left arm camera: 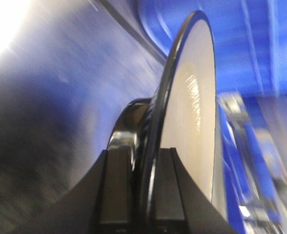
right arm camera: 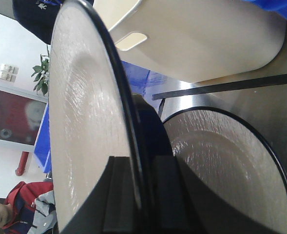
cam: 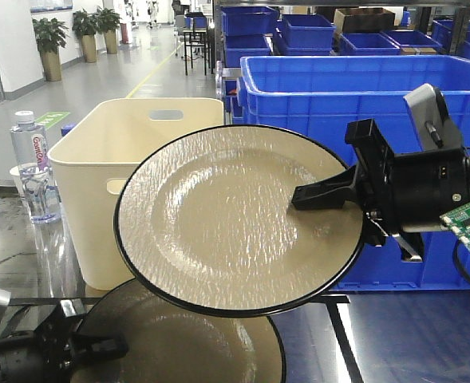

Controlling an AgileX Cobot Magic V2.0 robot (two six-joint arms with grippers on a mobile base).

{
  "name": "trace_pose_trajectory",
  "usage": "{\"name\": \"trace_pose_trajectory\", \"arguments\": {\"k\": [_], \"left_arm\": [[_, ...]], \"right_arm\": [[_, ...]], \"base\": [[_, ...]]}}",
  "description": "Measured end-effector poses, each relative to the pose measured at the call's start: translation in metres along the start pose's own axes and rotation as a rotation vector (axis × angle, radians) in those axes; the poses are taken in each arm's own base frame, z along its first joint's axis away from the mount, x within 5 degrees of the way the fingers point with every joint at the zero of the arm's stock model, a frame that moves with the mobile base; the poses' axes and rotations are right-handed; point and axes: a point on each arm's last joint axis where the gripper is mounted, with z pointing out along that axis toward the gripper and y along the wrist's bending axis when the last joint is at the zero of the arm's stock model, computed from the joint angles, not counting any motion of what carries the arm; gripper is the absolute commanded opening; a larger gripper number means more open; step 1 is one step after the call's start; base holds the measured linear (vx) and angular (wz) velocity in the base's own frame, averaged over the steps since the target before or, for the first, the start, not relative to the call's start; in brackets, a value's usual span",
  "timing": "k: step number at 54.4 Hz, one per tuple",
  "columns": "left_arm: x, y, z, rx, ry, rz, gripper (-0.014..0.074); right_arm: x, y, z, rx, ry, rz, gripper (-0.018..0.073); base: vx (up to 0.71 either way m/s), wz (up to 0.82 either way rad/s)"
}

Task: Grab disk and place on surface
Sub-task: 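Drive up to the metal table beside the cream bin and blue crates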

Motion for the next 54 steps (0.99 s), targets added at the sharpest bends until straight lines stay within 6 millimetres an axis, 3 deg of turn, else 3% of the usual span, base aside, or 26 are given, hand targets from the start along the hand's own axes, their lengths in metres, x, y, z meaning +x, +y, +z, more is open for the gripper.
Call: {"name": "trace_pose_trajectory", "arguments": {"k": [23, 35, 45, 54], "left_arm": [[-0.003, 0.002, 0.000, -0.022, -0.030, -0.005, 0.0003], [-0.004, 0.013, 0.011, -0.054, -0.010, -0.042, 0.0011], [-0.004, 0.024, 0.021, -0.084, 0.025, -0.075, 0.0073], [-0.003, 0.026, 0.023, -0.083, 0.039, -0.088, 0.0187]], "right_arm": [[-0.003, 0.000, 0.000, 0.000, -0.036, 0.004, -0.0005], [-0.008, -0.001, 0.000, 0.007, -0.090, 0.006, -0.0005], [-0.009, -0.003, 0.000, 0.031, -0.092, -0.011, -0.0005], [-0.010, -0.009, 0.004, 0.048, -0.076, -0.007, -0.0005]], "base": [[0.00, 0.00], [0.00, 0.00], [0.00, 0.00], [0.00, 0.00]]}}
